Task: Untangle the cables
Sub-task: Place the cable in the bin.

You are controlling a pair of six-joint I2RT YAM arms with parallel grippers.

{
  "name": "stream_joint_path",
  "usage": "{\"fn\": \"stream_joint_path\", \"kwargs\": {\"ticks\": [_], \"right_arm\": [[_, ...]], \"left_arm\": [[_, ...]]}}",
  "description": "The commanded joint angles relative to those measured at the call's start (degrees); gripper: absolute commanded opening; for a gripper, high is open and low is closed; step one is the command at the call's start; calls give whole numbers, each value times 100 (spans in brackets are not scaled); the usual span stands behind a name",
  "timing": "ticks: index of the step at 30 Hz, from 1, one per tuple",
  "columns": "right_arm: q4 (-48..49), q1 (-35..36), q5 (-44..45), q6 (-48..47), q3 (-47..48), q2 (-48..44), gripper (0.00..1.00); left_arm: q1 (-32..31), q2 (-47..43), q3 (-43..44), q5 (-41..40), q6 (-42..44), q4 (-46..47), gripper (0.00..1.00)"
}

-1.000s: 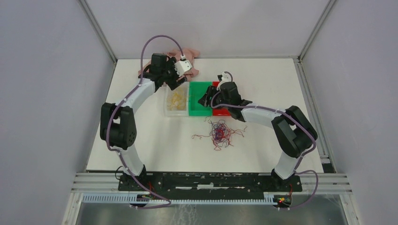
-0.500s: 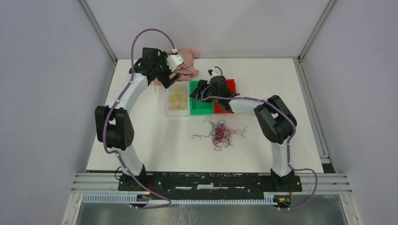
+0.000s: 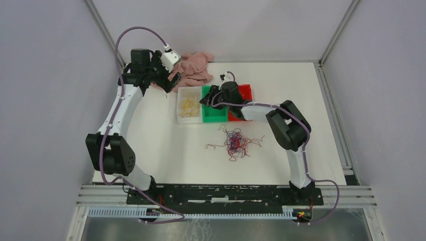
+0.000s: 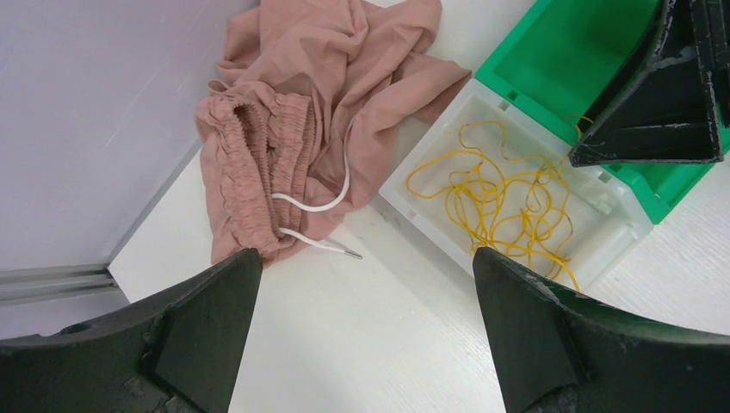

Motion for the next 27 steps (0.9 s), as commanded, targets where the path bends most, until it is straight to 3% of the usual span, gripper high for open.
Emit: {"fn": "stream_joint_path", "kwargs": {"ticks": [1, 8, 27], "right_arm": [[362, 66, 195, 72, 280, 45, 53], [801, 70, 474, 188, 174, 30, 51], [685, 115, 983, -258, 527, 137, 36]], "left_arm": [[70, -253, -174, 332, -247, 103, 100], [137, -431, -445, 432, -216, 157, 99], [397, -727, -774, 689, -157, 200, 98]]}}
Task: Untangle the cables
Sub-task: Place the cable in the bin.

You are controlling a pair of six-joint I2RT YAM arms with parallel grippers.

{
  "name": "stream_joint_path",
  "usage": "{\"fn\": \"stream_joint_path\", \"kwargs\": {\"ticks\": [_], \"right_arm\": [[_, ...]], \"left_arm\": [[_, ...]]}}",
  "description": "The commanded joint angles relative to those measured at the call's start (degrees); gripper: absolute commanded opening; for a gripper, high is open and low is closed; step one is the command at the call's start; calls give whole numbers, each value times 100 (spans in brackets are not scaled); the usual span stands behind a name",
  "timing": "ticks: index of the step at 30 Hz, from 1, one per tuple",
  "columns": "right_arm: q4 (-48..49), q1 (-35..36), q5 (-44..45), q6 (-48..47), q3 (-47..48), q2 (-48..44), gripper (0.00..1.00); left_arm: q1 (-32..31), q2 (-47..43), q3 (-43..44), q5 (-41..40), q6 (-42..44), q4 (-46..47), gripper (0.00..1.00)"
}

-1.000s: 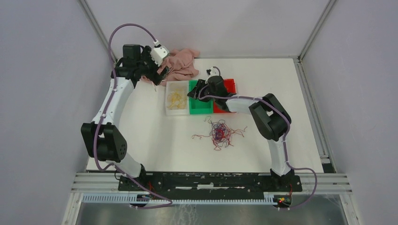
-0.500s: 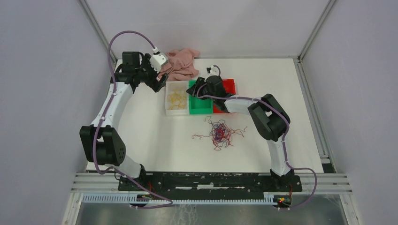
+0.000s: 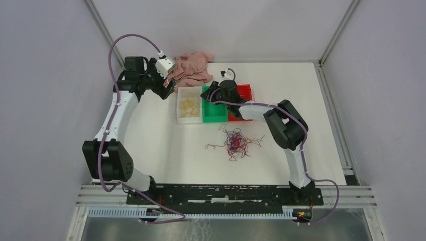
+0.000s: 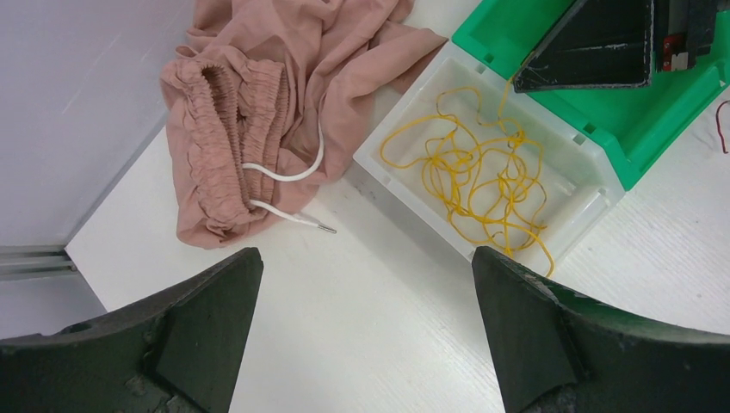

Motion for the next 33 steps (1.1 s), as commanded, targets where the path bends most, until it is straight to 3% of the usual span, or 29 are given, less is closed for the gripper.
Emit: {"fn": "stream_joint_path", "kwargs": {"ticks": [1, 8, 21, 33], "right_arm": [[206, 47, 252, -340, 281, -86, 35], [-149, 79, 239, -707, 639, -59, 41], [-1360, 462, 379, -1597, 1375, 216, 35], [-2697, 818, 1219, -2001, 2081, 669, 34]], "left_arm": [[43, -264, -94, 234, -147, 184, 98], [60, -301, -159, 270, -166, 202, 98], [126, -312, -240, 270, -228, 312, 98], [190, -354, -309, 305, -270, 403, 98]]}}
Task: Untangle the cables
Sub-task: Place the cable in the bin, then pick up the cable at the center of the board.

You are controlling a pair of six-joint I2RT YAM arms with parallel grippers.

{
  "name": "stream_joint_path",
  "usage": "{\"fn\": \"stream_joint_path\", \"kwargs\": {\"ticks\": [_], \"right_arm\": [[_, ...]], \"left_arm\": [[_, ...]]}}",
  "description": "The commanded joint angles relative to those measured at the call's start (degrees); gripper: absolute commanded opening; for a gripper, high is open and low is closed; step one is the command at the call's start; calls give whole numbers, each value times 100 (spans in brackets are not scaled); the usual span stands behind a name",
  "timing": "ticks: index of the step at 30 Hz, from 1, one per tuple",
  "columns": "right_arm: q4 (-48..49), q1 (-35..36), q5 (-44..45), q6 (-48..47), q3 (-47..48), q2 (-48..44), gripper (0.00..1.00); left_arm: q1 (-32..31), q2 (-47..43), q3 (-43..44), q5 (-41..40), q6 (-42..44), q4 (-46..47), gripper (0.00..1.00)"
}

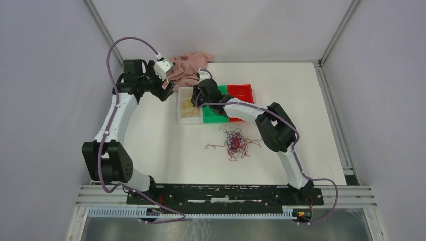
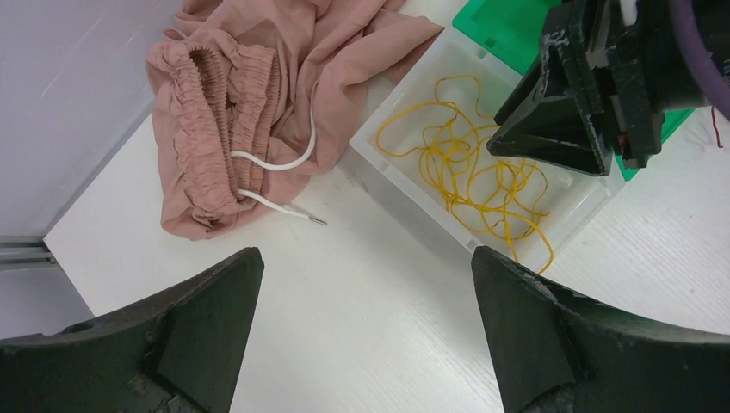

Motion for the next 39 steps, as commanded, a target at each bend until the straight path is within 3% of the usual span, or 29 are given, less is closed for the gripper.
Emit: {"fn": "stream_joint_path", "kwargs": {"ticks": [1, 11, 21, 25, 29, 36, 39], "right_arm": [[-846, 107, 496, -255, 648, 350, 34], [-1670, 343, 630, -313, 1488, 811, 36], [-1498, 348, -73, -647, 1103, -874, 67], [-1651, 347, -117, -715, 348, -1743, 80], [-2252, 314, 717, -549, -864, -2872, 99], [-2509, -107, 1140, 131, -3327, -4939, 98], [-2773, -157, 1025, 151, -3977, -5436, 86]], "left_arm": [[47, -268, 5, 168, -228, 274, 98], [70, -275, -4, 169, -243, 286, 98], [138, -272, 374, 157, -236, -147, 99], [151, -327, 514, 178, -211, -318, 100], [145, -403, 580, 264, -113, -539, 100], [127, -557, 8, 601, -49, -897, 98], [78, -666, -565, 749, -177, -766, 95]]}}
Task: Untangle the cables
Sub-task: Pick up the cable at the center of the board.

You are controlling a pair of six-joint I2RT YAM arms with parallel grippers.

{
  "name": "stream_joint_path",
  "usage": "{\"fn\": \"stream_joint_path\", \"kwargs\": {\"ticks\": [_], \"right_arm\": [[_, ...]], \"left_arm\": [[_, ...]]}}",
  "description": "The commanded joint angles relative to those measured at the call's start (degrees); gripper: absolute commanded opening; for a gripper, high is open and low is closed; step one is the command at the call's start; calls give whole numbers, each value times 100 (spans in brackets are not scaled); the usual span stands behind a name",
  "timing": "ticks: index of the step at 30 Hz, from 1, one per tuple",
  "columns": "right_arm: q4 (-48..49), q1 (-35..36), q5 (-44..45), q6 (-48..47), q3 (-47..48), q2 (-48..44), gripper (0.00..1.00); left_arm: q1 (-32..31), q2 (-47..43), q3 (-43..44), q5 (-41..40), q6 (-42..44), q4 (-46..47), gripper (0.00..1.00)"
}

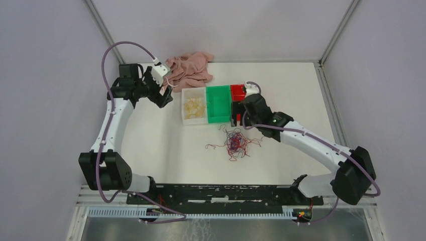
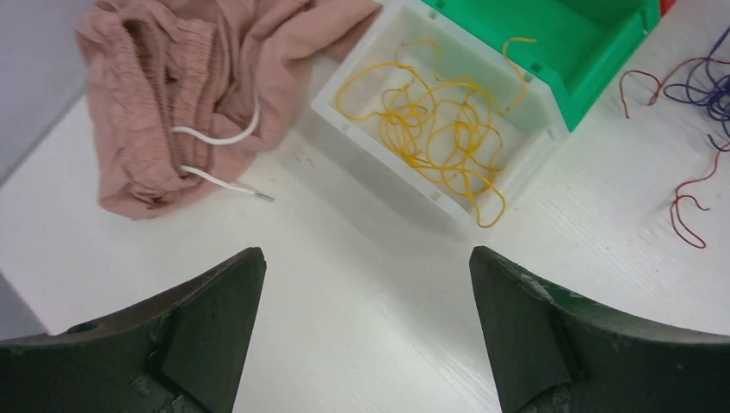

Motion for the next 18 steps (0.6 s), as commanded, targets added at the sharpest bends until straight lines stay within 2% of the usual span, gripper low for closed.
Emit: {"fn": "stream_joint_path", "kwargs": {"ticks": [1, 4, 9, 18], "right_arm": [[-421, -47, -7, 217, -813, -668, 82], [-266, -59, -547, 242, -1308, -884, 71], [146, -92, -1076, 329, -1793, -831, 62], [408, -127, -1475, 187, -1701, -304, 59]], "left_arm": [[-88, -234, -735, 393, -171, 3, 94], [-273, -255, -1175, 264, -303, 336, 93], [-706, 40, -1418, -98, -367, 589, 92], [-1074, 896, -1331, -977, -892, 1792, 92]]}}
